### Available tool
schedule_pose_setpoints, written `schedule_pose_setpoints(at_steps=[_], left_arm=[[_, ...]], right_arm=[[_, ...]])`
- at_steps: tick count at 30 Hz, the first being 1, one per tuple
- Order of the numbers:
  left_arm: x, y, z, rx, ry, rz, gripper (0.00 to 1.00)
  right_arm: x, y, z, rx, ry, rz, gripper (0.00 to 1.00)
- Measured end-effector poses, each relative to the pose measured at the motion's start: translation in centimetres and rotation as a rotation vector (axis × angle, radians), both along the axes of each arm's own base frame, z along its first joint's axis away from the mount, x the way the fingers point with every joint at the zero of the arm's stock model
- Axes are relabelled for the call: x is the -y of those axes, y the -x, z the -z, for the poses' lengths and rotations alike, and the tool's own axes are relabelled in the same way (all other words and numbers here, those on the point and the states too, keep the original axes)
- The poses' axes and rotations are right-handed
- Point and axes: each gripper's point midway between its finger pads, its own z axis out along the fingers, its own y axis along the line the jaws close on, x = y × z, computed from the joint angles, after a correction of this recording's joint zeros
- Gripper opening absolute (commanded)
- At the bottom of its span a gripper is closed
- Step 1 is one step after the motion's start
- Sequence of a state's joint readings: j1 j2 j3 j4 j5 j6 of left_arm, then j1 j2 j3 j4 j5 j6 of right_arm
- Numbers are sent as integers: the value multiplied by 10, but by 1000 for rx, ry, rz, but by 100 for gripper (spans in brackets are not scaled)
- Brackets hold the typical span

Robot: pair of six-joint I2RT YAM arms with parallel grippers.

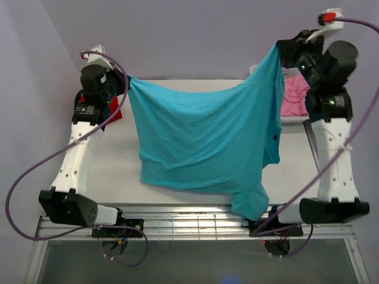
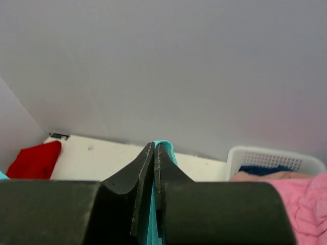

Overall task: Fold and stack the t-shirts
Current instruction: Flatten out the tshirt

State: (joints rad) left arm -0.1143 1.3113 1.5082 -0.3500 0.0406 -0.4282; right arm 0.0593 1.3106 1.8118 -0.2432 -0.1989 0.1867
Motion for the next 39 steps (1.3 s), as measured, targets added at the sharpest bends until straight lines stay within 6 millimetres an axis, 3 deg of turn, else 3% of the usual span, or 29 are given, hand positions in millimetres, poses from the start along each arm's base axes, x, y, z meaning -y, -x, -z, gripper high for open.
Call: schedule_pose_setpoints(at_steps=[3, 5, 7, 8, 9, 11, 12, 14, 15, 16, 17, 19, 20, 23, 27, 29, 30, 31, 32, 33, 34, 36, 39], left_arm=[[-4, -41, 89, -191, -30, -45, 0], [-7, -61, 145, -309, -50, -71, 0], [-9, -79, 193, -398, -63, -93, 0], [-10, -87, 215, -432, -70, -103, 0], [-12, -93, 236, -460, -76, -116, 0], [-16, -102, 269, -492, -90, -142, 2], [-18, -104, 281, -504, -98, -154, 8], [-23, -109, 295, -507, -125, -174, 46], [-25, -112, 297, -500, -135, -182, 63], [-27, -115, 295, -491, -143, -193, 74], [-29, -120, 290, -475, -152, -200, 78], [-33, -131, 275, -432, -156, -224, 86], [-34, -136, 265, -405, -162, -234, 98], [-38, -149, 239, -336, -178, -256, 98], [-37, -155, 213, -280, -182, -255, 95], [-28, -151, 204, -271, -172, -230, 81], [-21, -147, 199, -265, -162, -210, 62], [-11, -142, 194, -260, -148, -187, 55], [1, -136, 189, -253, -139, -160, 47], [15, -129, 184, -246, -131, -126, 21], [33, -122, 181, -242, -119, -88, 4], [72, -108, 178, -233, -115, 4, 0], [133, -88, 187, -244, -109, 158, 0]], right_arm=[[-8, -74, 71, -161, 6, -19, 8], [-13, -125, 137, -293, 10, -30, 8], [-18, -171, 216, -447, 14, -44, 8], [-19, -185, 243, -495, 15, -45, 8], [-20, -202, 283, -564, 17, -47, 8], [-21, -225, 335, -653, 20, -45, 8], [-21, -233, 353, -680, 22, -41, 8], [-19, -242, 384, -735, 31, -25, 20], [-17, -243, 394, -755, 38, -13, 42], [-15, -243, 399, -768, 47, 0, 51], [-12, -241, 402, -778, 61, 14, 61], [-6, -242, 395, -756, 102, 54, 62], [-2, -241, 389, -740, 121, 73, 62], [4, -230, 367, -702, 156, 109, 62], [2, -209, 322, -626, 182, 123, 60], [-6, -197, 299, -583, 185, 114, 59], [-11, -190, 290, -566, 188, 106, 55], [-17, -182, 283, -554, 191, 102, 52], [-24, -173, 278, -549, 197, 99, 39], [-32, -162, 278, -551, 207, 97, 26], [-39, -154, 281, -557, 217, 90, 10], [-55, -132, 298, -604, 226, 70, 8], [-80, -101, 343, -713, 261, 28, 8]])
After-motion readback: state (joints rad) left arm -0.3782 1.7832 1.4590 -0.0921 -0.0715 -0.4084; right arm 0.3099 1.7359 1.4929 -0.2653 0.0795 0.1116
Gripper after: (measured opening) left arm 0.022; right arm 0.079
